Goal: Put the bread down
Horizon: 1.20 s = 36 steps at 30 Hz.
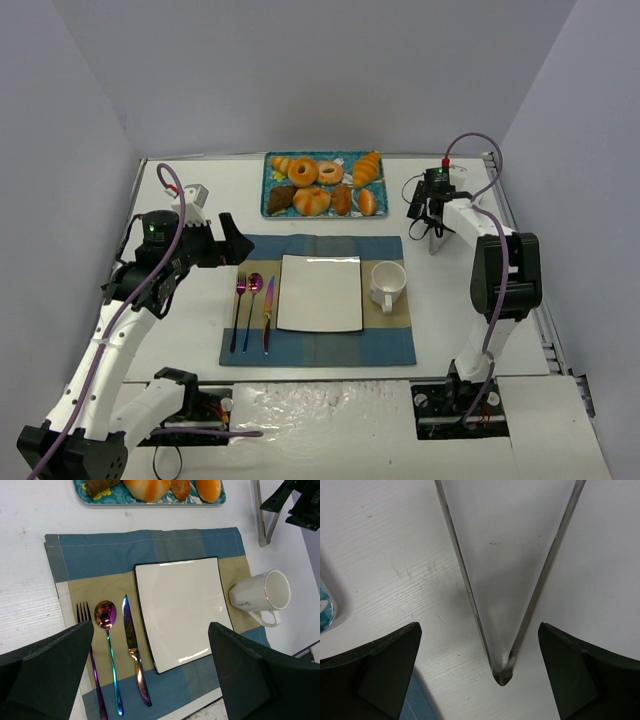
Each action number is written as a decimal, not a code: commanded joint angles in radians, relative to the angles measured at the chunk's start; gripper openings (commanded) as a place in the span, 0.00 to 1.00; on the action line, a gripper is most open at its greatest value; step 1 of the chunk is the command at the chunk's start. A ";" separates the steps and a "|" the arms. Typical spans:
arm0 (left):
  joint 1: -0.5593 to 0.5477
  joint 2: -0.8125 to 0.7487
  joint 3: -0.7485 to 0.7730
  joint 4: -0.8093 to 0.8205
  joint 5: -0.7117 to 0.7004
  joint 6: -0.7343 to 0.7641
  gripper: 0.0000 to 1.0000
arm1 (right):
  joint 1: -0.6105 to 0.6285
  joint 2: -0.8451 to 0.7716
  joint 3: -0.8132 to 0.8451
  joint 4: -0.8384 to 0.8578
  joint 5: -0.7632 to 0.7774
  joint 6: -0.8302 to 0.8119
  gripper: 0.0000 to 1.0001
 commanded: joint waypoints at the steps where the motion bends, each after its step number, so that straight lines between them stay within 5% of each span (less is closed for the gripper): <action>1: -0.004 -0.017 0.012 0.055 0.022 0.011 0.97 | -0.014 0.006 0.009 0.038 0.053 -0.005 1.00; 36: -0.004 -0.004 0.011 0.054 0.018 0.013 0.97 | -0.113 0.150 -0.050 0.190 -0.133 0.029 1.00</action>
